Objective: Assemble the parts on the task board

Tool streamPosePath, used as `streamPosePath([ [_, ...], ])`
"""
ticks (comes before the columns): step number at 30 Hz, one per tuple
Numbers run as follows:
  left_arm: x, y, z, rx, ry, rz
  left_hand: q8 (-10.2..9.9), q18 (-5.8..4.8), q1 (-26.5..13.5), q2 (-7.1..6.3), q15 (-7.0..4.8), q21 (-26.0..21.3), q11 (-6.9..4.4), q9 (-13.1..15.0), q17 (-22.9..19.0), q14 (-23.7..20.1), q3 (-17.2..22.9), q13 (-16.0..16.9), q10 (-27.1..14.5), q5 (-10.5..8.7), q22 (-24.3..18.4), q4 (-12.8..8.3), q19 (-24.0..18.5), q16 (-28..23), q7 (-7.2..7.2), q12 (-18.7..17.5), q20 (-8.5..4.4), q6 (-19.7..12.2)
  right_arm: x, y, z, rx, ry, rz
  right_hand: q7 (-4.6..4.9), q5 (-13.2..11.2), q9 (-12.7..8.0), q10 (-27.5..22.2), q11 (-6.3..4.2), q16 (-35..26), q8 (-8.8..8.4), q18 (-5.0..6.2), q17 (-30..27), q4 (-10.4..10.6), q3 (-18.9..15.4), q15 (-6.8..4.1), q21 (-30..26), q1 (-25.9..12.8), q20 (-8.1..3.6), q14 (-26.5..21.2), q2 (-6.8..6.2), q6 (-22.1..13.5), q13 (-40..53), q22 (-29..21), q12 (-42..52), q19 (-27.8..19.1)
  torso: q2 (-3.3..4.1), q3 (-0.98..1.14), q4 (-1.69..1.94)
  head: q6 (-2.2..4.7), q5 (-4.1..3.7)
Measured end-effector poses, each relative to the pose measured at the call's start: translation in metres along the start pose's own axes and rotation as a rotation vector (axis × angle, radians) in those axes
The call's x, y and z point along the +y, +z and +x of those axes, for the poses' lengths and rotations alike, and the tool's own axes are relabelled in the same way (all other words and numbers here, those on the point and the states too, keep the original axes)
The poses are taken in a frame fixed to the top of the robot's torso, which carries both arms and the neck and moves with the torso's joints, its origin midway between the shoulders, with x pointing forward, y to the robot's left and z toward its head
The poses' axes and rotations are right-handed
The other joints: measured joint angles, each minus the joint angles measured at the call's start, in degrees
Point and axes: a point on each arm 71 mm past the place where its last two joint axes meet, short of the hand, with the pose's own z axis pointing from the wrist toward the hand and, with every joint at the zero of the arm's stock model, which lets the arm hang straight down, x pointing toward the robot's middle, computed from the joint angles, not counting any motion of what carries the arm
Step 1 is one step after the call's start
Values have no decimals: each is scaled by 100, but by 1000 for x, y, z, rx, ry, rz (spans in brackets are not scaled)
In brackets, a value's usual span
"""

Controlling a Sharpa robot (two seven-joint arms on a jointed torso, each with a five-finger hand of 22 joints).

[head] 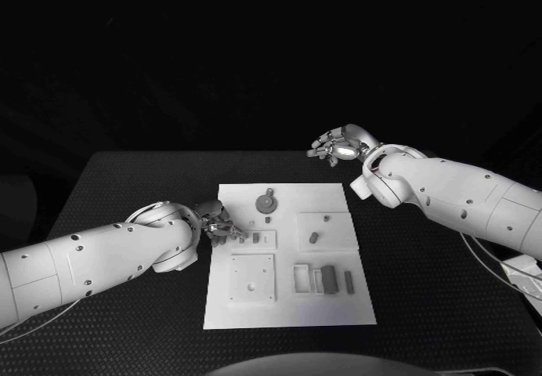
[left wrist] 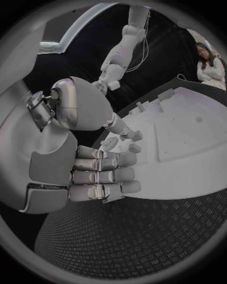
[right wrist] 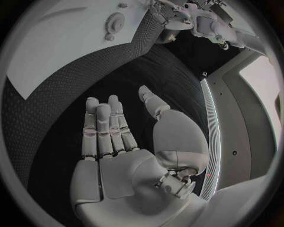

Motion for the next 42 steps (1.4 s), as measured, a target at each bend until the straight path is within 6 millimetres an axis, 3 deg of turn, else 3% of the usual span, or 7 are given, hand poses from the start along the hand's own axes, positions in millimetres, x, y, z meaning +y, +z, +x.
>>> streamPosePath([
  [6, -1, 0, 2, 9, 19, -7, 1, -1, 0, 0, -46, 44, -17, 18, 18, 52, 0, 19, 58, 0, 26, 0, 61, 39, -20, 67, -19, 62, 0, 0, 0, 0, 0, 0, -8, 0, -5, 0, 0, 0, 0, -1, -5, 0, 0, 1, 0, 0, 0, -1, 0, -8, 0, 0, 0, 0, 1, 0, 0, -4, 1],
  [19, -4, 3, 7, 18, 34, -9, 22, -1, 41, 41, -32, 45, -37, 26, 23, 68, 32, 24, 79, 22, 52, -32, 81, 61, -40, 93, -40, 82, 0, 0, 0, 1, 1, 0, 4, 0, -5, 0, 0, 0, 0, 0, -5, 0, 0, -11, 0, 0, 0, 14, 0, 10, -5, -1, 0, 0, 1, 0, 1, -13, -5],
  [42, -7, 10, 7, 14, 36, -16, 21, -1, 417, 478, -33, 90, -38, 45, 21, 69, 78, 17, 80, 44, 114, -459, 122, 62, -68, 93, -40, 109, 0, 0, 0, 2, 1, 0, 0, 0, -5, 0, 0, 0, 0, -1, -3, 0, 0, -2, 0, -3, 0, 21, 3, 5, -16, 3, 23, 0, -1, 1, -1, -34, -12],
])
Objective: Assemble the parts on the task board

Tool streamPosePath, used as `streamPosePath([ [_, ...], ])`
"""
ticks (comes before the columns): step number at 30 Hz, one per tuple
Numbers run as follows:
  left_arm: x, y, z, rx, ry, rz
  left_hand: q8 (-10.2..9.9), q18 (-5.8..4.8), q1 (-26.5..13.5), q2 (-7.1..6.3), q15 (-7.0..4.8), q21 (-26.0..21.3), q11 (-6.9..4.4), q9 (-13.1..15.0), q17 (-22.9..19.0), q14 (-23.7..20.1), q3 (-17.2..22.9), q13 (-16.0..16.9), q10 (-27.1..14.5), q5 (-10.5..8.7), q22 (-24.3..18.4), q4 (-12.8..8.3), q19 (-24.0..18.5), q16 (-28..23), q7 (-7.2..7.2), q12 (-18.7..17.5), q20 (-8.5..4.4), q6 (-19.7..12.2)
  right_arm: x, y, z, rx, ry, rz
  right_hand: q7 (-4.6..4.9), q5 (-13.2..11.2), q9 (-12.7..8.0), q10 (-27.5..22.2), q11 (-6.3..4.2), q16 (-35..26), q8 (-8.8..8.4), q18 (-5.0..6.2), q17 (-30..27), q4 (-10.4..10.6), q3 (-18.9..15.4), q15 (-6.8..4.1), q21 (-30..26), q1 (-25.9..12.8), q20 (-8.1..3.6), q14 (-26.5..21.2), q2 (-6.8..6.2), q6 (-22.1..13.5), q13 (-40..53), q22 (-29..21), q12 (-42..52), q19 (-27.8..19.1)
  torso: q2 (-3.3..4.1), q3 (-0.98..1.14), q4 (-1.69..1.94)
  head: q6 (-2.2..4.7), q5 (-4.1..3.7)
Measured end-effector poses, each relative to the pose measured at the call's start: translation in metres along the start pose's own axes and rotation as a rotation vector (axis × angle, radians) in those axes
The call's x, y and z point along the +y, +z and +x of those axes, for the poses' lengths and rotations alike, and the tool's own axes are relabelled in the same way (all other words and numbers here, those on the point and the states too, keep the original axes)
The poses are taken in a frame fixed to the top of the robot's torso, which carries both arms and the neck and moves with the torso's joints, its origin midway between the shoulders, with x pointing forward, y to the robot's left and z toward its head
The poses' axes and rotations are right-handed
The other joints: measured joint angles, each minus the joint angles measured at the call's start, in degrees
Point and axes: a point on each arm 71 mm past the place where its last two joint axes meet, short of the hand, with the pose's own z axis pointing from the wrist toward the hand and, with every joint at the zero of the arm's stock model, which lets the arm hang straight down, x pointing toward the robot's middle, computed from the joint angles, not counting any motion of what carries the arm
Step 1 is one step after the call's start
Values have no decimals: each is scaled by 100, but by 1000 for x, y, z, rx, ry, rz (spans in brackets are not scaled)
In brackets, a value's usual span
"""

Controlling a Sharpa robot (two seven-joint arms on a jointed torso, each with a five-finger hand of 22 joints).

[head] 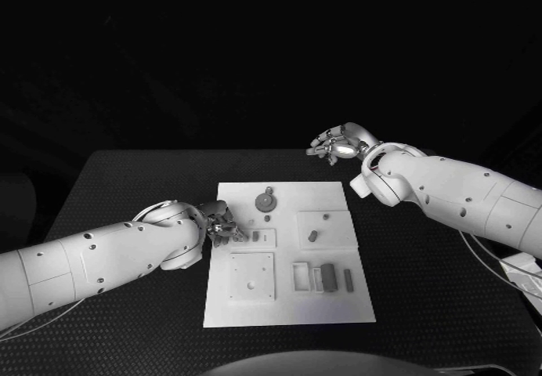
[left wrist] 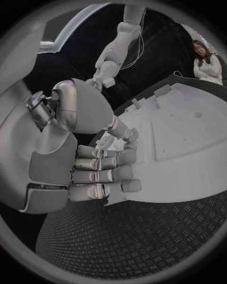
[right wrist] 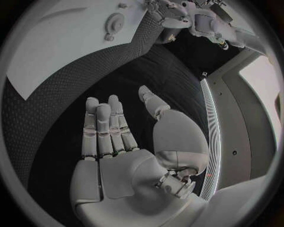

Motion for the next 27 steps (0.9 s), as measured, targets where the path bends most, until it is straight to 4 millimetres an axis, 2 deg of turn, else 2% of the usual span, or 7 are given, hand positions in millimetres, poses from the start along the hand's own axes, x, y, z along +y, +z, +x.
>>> streamPosePath([
  [1, 0, 0, 0, 0, 0, 1, 0, 0, 50, -8, 0, -2, 0, 0, 0, 0, 59, -5, 0, -22, 4, 21, 1, 0, 13, 0, 0, 16, 0, 0, 0, 0, 0, 0, 4, 0, 0, 0, 0, 0, 0, 0, 0, 0, 0, 0, 0, -14, 0, 0, 14, -4, 0, 0, 0, 0, 0, 0, 0, -1, -1],
  [3, 0, 1, 0, 1, 0, 2, -6, 0, 204, -198, 16, -24, 20, 0, 0, 16, 481, -15, 20, -103, 5, 278, 21, 0, 39, 0, 19, 22, 0, 0, 0, 0, 0, 0, 4, 0, 0, 0, 0, 0, 0, 0, 0, 0, 0, 0, 0, -21, 0, 0, 21, -5, 0, 0, 0, 0, 0, 0, 0, -1, -5],
  [5, -1, 1, 0, 2, 0, 3, -21, 0, 257, -252, 16, -38, 20, 1, 2, 16, 629, -15, 20, -112, 5, 312, 21, 0, 48, 0, 20, 13, 0, 0, 0, 1, 0, 0, 4, 0, 0, 0, 0, 0, 0, 0, 0, 0, 0, 0, 0, -21, 0, 0, 21, -5, -4, 0, 0, 0, 0, 0, 0, -2, -8],
  [12, -1, 1, 0, 4, -2, 6, -22, -1, 402, -283, 16, -46, 22, 32, 14, 16, 823, -15, 19, -147, 15, 150, 23, 0, 50, 23, 22, 12, 0, 0, 0, 2, 0, 0, 4, 0, 0, 0, 0, 0, 0, 0, 0, 0, 0, 1, 0, -21, 0, -1, 21, -6, -6, 0, 0, 0, 0, 0, 1, -10, -10],
  [27, 3, 0, -1, -6, -71, -1, 1, -1, 413, -280, 16, -5, -19, 77, 20, 97, 905, -15, 101, -129, 20, 108, 33, 22, 37, 44, 31, 45, 0, 0, 1, 4, 1, 1, 0, 0, 0, 0, 0, 0, 0, 0, -4, 0, 0, 2, 0, -20, 0, -1, 20, -2, -12, -1, 0, 0, -2, 1, 1, -3, -6],
])
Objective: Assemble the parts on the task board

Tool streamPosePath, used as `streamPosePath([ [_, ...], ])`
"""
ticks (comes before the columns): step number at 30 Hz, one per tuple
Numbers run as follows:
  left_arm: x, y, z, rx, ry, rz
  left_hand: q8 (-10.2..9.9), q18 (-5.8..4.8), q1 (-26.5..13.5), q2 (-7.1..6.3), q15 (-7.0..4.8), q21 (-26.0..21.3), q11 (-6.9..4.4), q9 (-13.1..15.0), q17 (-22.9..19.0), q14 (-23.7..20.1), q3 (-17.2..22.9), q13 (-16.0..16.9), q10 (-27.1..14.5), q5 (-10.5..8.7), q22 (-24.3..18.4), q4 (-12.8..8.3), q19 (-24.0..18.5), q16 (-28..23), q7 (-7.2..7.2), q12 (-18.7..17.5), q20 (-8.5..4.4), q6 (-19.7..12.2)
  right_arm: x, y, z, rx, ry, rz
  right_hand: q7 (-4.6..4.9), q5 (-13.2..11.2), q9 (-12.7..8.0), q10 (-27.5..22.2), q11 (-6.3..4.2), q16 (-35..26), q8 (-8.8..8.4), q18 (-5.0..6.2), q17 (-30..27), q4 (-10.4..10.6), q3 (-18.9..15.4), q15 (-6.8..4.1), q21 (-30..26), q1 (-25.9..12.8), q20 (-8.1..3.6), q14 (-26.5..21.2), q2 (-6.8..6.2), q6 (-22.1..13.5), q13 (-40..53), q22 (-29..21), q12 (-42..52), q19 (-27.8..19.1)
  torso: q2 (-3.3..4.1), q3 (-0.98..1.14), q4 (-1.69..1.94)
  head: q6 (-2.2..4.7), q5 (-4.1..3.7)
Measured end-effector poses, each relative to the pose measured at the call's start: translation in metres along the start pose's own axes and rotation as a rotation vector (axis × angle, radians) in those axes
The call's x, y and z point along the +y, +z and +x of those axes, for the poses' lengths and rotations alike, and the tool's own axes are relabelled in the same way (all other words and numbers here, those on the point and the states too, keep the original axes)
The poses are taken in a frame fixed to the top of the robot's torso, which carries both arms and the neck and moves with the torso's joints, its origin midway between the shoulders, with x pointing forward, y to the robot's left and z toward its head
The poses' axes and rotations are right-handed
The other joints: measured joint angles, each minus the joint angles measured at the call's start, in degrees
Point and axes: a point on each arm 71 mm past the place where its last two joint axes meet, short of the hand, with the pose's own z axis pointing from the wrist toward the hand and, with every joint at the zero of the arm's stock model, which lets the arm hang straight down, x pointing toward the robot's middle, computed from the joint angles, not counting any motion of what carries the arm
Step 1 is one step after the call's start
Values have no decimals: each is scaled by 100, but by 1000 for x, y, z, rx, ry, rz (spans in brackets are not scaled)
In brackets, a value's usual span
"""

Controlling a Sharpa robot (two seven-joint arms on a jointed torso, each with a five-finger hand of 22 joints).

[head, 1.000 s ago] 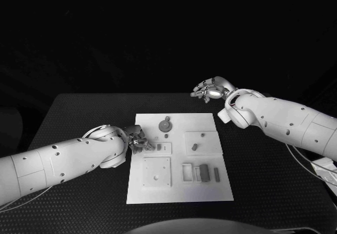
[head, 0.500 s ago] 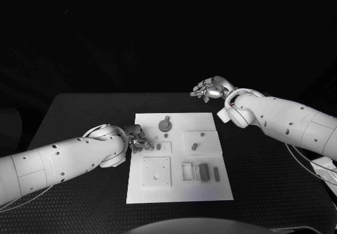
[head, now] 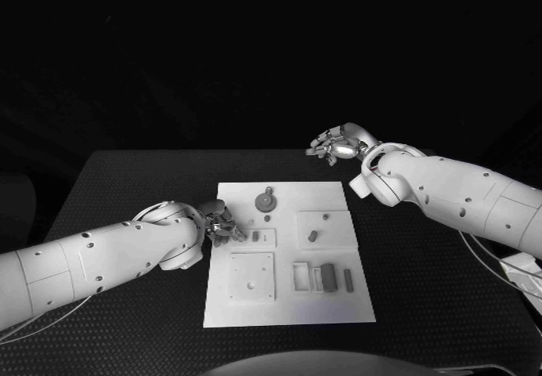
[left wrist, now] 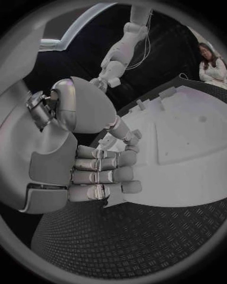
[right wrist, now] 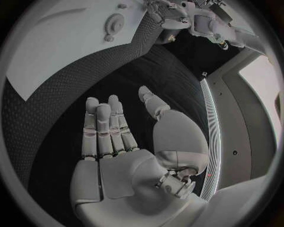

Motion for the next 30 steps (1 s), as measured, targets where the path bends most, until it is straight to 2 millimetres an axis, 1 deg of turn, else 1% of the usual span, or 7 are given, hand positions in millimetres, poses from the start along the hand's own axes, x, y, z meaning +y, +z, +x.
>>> streamPosePath([
  [9, 3, -3, 0, -1, -63, -9, -2, 0, 54, 53, -1, -6, 17, -4, 5, 1, 107, -1, 22, -6, -12, -27, 19, 21, -20, 0, -19, 21, -1, 0, 1, 2, 1, 1, -4, 0, 0, 0, 0, 0, 0, 0, 0, 0, 0, 0, 0, 0, 0, 0, 0, 4, -6, 0, 0, 0, -1, 7, 0, 18, 18],
  [10, 3, -3, 0, -1, -68, -10, 0, 0, 128, 112, -20, -7, 18, 14, 5, 19, 127, -6, 24, -13, -13, -46, 18, 21, -12, 0, -19, 29, -1, 0, 1, 2, 1, 1, -4, 0, 0, 0, 0, 0, 0, 0, 0, 0, 0, 0, 0, 0, 0, 0, 0, 4, -5, -1, 0, 0, -2, 7, 0, 20, 20],
  [14, 2, -3, 0, 8, -80, -13, 17, 0, 220, 132, 0, -7, 15, 20, 5, 39, 140, -5, 45, -17, -13, -60, 18, 21, -11, 0, -19, 31, 0, 0, 2, 3, 1, 1, -8, 0, 0, 0, 0, 0, 0, 0, 0, 0, 0, 0, 0, 0, 0, 0, 0, 7, -5, -1, 0, 0, -2, 8, 0, 26, 29],
  [16, 0, -4, 0, 14, -82, -12, 30, 0, 303, 195, 1, -7, 11, 21, 5, 40, 140, -5, 51, 1, -13, -60, 18, 21, -11, 0, -19, 32, 0, 0, 2, 4, 1, 1, -8, 0, 0, 0, 0, 0, 0, 0, 0, 0, 0, 0, 0, 0, 0, 0, 0, 8, -5, -1, 0, 0, -2, 8, 0, 27, 30],
  [24, -1, -4, -1, 23, -82, -14, 27, 0, 311, 203, 1, 25, 11, 12, 5, 40, 204, -10, 51, 8, -13, -77, 37, 21, -30, 0, 1, 51, -1, 0, 2, 4, 2, 2, 5, 0, 0, 0, 0, 0, 0, 0, 1, 0, 0, -5, 0, 0, 0, -19, 0, -7, -11, 4, 22, 0, 1, 4, 0, 30, 34],
  [27, -1, -4, -1, 23, -81, -15, 27, 0, 311, 203, -20, 25, 11, 12, 12, 61, 220, -10, 52, 8, -13, -77, 60, 44, -30, 24, -21, 51, -1, 0, 2, 5, 2, 2, -3, 0, 0, 0, 0, 0, 0, 0, 2, 0, 0, -11, 0, 0, 0, -29, 0, -17, -11, 4, 22, 0, 2, 1, 1, 31, 38],
  [30, -1, -4, -1, 22, -80, -16, 27, 0, 311, 203, 1, 38, 11, 12, 12, 82, 261, -10, 54, 9, -13, -88, 60, 47, -31, 24, -21, 91, -1, 0, 2, 5, 2, 2, -3, 0, 0, 0, 0, 0, 0, 0, 2, 0, 0, -11, 0, 0, 0, -29, 0, -17, -11, 4, 22, 0, 2, 1, 1, 36, 42],
])
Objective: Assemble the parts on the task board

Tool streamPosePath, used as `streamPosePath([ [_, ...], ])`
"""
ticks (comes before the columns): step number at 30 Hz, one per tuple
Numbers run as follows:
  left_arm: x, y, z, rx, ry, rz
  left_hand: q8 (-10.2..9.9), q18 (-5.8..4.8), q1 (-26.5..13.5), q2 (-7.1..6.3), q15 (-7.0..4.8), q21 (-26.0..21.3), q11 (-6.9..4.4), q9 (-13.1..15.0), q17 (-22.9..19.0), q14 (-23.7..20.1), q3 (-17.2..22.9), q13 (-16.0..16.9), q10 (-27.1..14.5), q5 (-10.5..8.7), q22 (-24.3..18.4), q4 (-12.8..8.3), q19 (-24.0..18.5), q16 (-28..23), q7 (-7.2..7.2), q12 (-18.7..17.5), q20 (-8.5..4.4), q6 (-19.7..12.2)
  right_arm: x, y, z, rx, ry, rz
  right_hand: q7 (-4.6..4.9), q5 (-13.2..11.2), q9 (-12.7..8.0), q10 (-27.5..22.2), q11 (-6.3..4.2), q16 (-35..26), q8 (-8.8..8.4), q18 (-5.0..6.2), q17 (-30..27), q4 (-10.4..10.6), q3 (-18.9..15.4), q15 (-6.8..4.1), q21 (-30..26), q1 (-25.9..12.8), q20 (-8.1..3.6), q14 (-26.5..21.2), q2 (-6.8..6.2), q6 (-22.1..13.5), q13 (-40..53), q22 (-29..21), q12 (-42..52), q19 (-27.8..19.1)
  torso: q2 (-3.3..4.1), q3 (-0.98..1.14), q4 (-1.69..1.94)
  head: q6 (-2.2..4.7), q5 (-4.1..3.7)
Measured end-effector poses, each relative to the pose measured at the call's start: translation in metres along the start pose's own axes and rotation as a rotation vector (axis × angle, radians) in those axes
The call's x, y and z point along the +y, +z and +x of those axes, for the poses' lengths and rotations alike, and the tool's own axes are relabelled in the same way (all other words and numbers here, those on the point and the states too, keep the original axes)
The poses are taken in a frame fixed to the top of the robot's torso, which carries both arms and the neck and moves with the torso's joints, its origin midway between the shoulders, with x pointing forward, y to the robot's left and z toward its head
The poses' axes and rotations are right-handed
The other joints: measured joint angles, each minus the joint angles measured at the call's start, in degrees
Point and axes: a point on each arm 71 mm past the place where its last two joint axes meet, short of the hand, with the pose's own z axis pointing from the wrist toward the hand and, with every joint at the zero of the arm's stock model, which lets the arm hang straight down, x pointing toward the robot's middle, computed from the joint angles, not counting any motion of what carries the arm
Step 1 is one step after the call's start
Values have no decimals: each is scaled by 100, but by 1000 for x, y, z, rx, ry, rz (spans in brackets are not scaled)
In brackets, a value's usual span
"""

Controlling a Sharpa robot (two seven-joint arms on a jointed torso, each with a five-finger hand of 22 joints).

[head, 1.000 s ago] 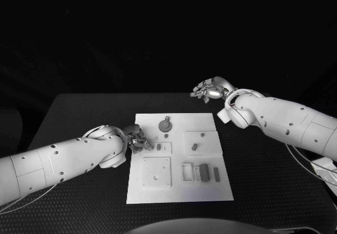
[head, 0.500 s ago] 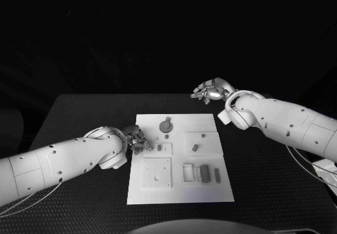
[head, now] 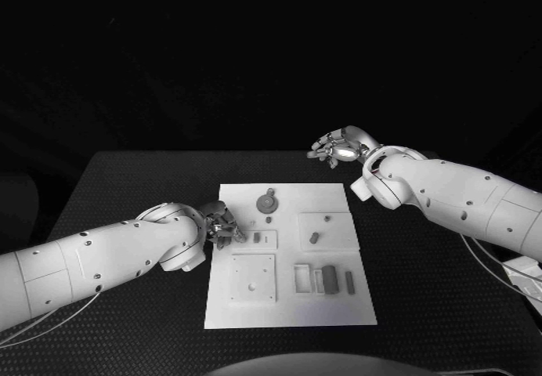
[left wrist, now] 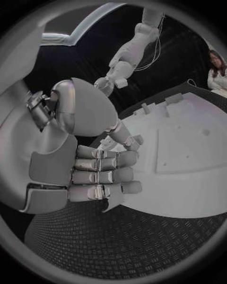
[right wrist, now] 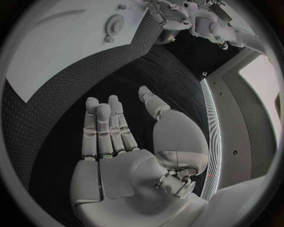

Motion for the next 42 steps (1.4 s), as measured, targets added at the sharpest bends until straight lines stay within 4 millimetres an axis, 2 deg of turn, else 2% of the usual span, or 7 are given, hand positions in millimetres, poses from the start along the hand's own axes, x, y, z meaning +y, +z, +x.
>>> streamPosePath([
  [9, -1, 1, -1, 2, 4, -8, -1, 0, -14, 5, -20, 31, -9, 3, 0, 20, -30, -4, 27, 58, 0, 79, 20, 0, 1, 20, 20, 1, 0, 0, 0, 0, 0, 1, 0, 0, 0, 0, 0, 0, 0, -1, -6, 0, 0, 1, -23, 0, 0, -1, 0, 0, -6, 0, 0, 0, 1, -3, 2, 8, 8],
  [13, 1, 1, -1, 6, 21, -19, -107, 0, -457, -183, 2, 31, -8, -52, -6, -3, -269, -8, 25, 70, 0, 314, 17, 1, 70, 20, 17, -135, 0, 0, 0, 0, 0, 1, 0, 0, 0, 0, 0, 0, 0, 0, -5, 0, 0, 1, -23, 0, 0, -1, 0, 0, -6, 0, 0, 0, 1, -3, 3, 2, 4],
  [17, 1, 2, 0, 0, 50, -30, -116, 2, -863, -460, -19, 31, 49, -46, -6, -24, -521, -8, -35, 31, 0, 489, -15, 1, 82, 20, -11, -165, 0, 0, 0, 1, 0, 1, -1, 0, -5, 0, 0, 0, 0, 0, -5, 0, 0, 7, -23, 0, 0, -7, 0, 0, -11, 0, 0, 0, 0, -4, 4, -4, 3],
  [23, -5, 2, 2, -12, 105, -25, -111, 1, -1067, -555, -19, 31, 50, -38, -6, -24, -634, 0, -35, 31, 0, 629, -28, 1, 82, 20, 1, -164, 0, 0, 0, 1, 1, 1, -3, 0, -5, 0, 0, 0, 0, 0, -5, 0, 0, 7, -23, 0, 0, -7, 0, 2, -11, -1, 0, 0, -2, -5, 3, -5, 3],
  [34, -10, 3, 3, -24, 161, -26, -95, 1, -1116, -489, -62, 51, -17, -23, 32, 18, -641, 52, 34, 49, 0, 752, 7, 47, -1, 104, -33, -82, 0, 0, 0, 1, 1, 1, -9, 0, -5, 0, 0, 0, 0, 0, -5, 0, 0, 8, -23, 0, 0, -7, 0, 7, -16, -1, 0, 0, -1, -4, -1, -12, 2],
  [38, -11, 3, 3, -22, 174, -27, -93, 1, -909, -282, -73, 84, -23, -11, 39, 30, -596, 71, 40, 301, 0, 573, 28, 70, -1, 132, -53, -81, -1, 0, 0, 1, 1, 2, -10, 0, -5, 0, 0, 0, 0, -1, -4, 0, 0, 8, -23, 0, 0, -7, 0, 9, -16, -1, 0, 0, 1, -1, -2, -13, 2],
  [42, -12, 3, 3, -19, 187, -27, -93, 1, -833, -143, -73, 121, -23, -5, 46, 30, -591, 85, 40, 568, 1, 365, 28, 91, 0, 171, -53, -41, -2, 0, 1, 3, 1, 4, -12, 0, -5, 0, 0, 0, 0, 0, -4, 0, 0, 8, -23, 0, 0, -7, 0, 10, -21, -1, 0, 0, 1, -1, -2, -17, -2],
])
